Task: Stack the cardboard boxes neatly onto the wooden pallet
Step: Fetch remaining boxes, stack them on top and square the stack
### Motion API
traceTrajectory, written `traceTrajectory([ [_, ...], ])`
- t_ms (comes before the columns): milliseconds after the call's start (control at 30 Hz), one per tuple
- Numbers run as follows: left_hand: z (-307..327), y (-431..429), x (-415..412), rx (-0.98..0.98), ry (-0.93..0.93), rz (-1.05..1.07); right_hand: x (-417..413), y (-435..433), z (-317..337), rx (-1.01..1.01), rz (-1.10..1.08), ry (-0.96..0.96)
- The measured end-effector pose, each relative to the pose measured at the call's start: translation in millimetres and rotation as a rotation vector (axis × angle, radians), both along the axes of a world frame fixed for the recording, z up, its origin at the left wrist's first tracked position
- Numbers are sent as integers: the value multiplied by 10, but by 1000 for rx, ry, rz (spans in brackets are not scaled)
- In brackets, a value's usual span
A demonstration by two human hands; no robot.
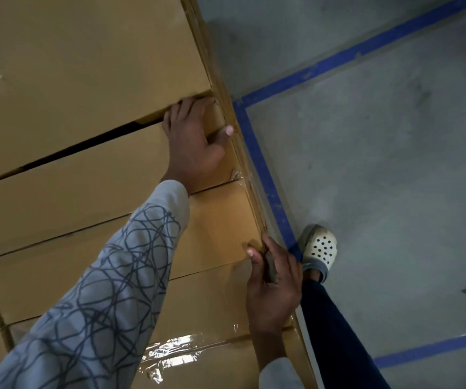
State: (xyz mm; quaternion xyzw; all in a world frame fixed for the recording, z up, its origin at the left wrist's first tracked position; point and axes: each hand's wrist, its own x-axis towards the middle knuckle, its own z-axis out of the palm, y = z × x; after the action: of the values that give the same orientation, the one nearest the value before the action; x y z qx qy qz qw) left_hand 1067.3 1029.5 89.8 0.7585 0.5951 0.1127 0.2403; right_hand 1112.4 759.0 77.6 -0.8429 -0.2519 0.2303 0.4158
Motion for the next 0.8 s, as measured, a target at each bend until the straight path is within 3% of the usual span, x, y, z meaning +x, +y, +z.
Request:
traceTrajectory([
  [67, 0, -36, 4, 17, 19, -3, 61, 22, 36, -58, 18, 88],
  [200, 70, -166, 1, 208, 4, 33, 386, 287, 251, -177, -13, 513],
  [267, 169, -199, 5, 308, 35, 105, 609, 577, 255, -194, -24, 618],
  [400, 248, -106, 116, 392, 61, 190, 895, 1391, -107, -187, 84, 630],
  [600, 1, -114, 398, 230, 120, 228, 1077, 2674, -978, -308, 468, 577],
  [800, -73, -126, 447, 216, 121, 278, 853, 3069, -1429, -413, 576, 617],
])
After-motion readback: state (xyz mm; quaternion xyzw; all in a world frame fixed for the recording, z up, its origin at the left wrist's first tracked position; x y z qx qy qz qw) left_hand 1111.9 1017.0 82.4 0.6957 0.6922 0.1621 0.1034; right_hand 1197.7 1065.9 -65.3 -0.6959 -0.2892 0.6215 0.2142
